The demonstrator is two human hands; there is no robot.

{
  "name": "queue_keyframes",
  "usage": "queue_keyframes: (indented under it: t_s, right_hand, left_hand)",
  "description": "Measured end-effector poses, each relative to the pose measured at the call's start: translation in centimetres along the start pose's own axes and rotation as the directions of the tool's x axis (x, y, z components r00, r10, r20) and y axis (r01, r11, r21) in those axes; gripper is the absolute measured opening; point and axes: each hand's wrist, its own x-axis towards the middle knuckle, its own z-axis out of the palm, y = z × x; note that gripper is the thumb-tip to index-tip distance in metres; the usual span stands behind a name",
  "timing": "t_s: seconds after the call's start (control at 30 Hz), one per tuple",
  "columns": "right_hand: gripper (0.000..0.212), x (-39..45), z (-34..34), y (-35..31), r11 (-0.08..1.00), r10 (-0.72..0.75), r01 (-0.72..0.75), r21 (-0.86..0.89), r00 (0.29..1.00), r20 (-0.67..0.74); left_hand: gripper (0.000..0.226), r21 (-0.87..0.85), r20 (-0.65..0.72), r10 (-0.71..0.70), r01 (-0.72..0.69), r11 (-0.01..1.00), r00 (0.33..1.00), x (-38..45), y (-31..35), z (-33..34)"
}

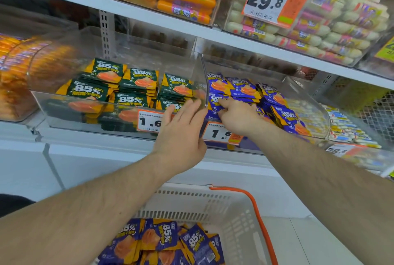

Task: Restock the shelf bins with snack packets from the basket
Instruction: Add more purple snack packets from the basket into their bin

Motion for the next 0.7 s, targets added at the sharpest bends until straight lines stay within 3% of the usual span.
queue_keyframes:
  t_s: [0.03, 0.07, 0.1, 0.13, 0.17, 0.2, 0.23, 0.27, 0.33, 0.4, 0.47, 0.53, 0.6, 0.7]
  right_hand:
    - [0.045, -0.3, 0.4, 0.2, 0.999, -0.036, 0.039, 0.037, 0.994, -0.100]
    - [0.042, -0.8, 1.0, 0.5, 0.988, -0.109, 0.135, 0.073, 0.951, -0.289]
    - [0.037, -1.5, 1.7, 0.6, 0.962, -0.197, 0.267, 0.062, 0.829, -0.523]
    - [0.029, -2.3, 2.5, 0.8, 0.926, -0.256, 0.377, 0.012, 0.653, -0.713]
    - [0.020, -3.2, 3.4, 0.8, 0.892, -0.274, 0.451, -0.018, 0.507, -0.817]
    - [0.014, -4.0, 4.6, 0.9, 0.865, -0.277, 0.501, -0.023, 0.439, -0.855]
    - [0.013, -4.6, 6.1, 1.1, 0.845, -0.272, 0.535, 0.006, 0.439, -0.856]
    - [0.013, -5.1, 7.7, 1.3, 0.832, -0.250, 0.551, 0.069, 0.483, -0.839]
    - [0.013, -5.6, 11.7, 2.3, 0.831, -0.164, 0.500, 0.245, 0.640, -0.750]
    - [0.010, -6.3, 16.4, 3.7, 0.852, -0.053, 0.326, 0.410, 0.833, -0.550]
    - [0.006, -7.0, 21.0, 5.4, 0.884, 0.030, 0.113, 0.453, 0.954, -0.297]
    - [0.005, -8.0, 25.2, 6.9, 0.901, 0.104, -0.084, 0.426, 0.994, -0.025]
    - [0.004, -9.1, 29.2, 8.3, 0.884, 0.160, -0.237, 0.403, 0.963, 0.216]
    - [0.017, -10.6, 33.6, 9.7, 0.862, 0.225, -0.366, 0.352, 0.897, 0.380]
  left_hand:
    - [0.059, 0.011, -0.030, 0.059, -0.058, 0.998, 0.998, -0.4, 0.3, -0.2]
    - [0.055, 0.019, -0.051, 0.133, -0.132, 0.991, 0.990, -0.9, 0.6, -0.2]
    - [0.051, 0.006, -0.042, 0.199, -0.199, 0.980, 0.979, -1.6, 1.0, 0.2]
    - [0.049, -0.017, -0.003, 0.245, -0.245, 0.969, 0.970, -2.5, 1.4, 0.6]
    - [0.047, -0.047, 0.084, 0.256, -0.253, 0.966, 0.963, -3.3, 1.8, 1.0]
    - [0.047, -0.072, 0.211, 0.240, -0.230, 0.971, 0.948, -4.0, 2.2, 1.3]
    - [0.048, -0.076, 0.356, 0.205, -0.190, 0.979, 0.912, -4.6, 2.5, 1.5]
    - [0.051, -0.053, 0.499, 0.157, -0.150, 0.987, 0.852, -5.1, 2.6, 1.8]
    - [0.053, 0.002, 0.688, 0.090, -0.127, 0.992, 0.720, -5.7, 2.1, 2.5]
    - [0.050, 0.009, 0.783, 0.062, -0.112, 0.994, 0.619, -6.2, 1.7, 3.0]
    - [0.048, 0.020, 0.847, 0.045, -0.115, 0.993, 0.529, -6.9, 1.3, 3.7]
    - [0.044, 0.033, 0.902, 0.027, -0.131, 0.991, 0.432, -7.3, 1.0, 4.4]
    - [0.037, 0.028, 0.925, 0.021, -0.121, 0.992, 0.380, -7.5, 0.9, 5.0]
    - [0.040, 0.031, 0.934, 0.018, -0.132, 0.991, 0.358, -7.6, 0.5, 6.0]
